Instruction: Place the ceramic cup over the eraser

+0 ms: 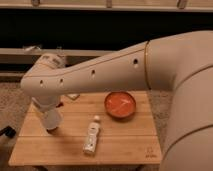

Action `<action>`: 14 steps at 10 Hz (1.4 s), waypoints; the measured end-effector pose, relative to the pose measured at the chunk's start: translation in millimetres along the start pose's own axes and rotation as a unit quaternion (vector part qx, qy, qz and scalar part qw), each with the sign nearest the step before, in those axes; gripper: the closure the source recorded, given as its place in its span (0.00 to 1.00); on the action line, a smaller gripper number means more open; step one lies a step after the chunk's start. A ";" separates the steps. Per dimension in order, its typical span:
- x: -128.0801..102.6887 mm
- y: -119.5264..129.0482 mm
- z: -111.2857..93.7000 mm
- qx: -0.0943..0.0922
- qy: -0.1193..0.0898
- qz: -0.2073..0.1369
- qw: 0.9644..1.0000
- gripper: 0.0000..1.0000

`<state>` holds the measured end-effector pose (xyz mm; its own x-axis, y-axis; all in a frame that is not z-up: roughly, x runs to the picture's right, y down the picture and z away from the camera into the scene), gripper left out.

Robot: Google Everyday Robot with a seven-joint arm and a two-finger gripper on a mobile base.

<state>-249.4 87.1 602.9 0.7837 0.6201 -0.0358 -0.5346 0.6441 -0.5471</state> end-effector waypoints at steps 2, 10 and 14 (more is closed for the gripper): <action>-5.7 7.6 8.7 0.002 -0.009 -0.009 1.000 1.00; -28.5 24.4 60.7 0.007 -0.055 -0.020 0.998 0.91; -23.0 13.6 104.1 -0.004 -0.072 0.012 0.997 0.53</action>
<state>-307.6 128.3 683.3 0.7172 0.6933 0.0703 -0.5497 0.6249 -0.5544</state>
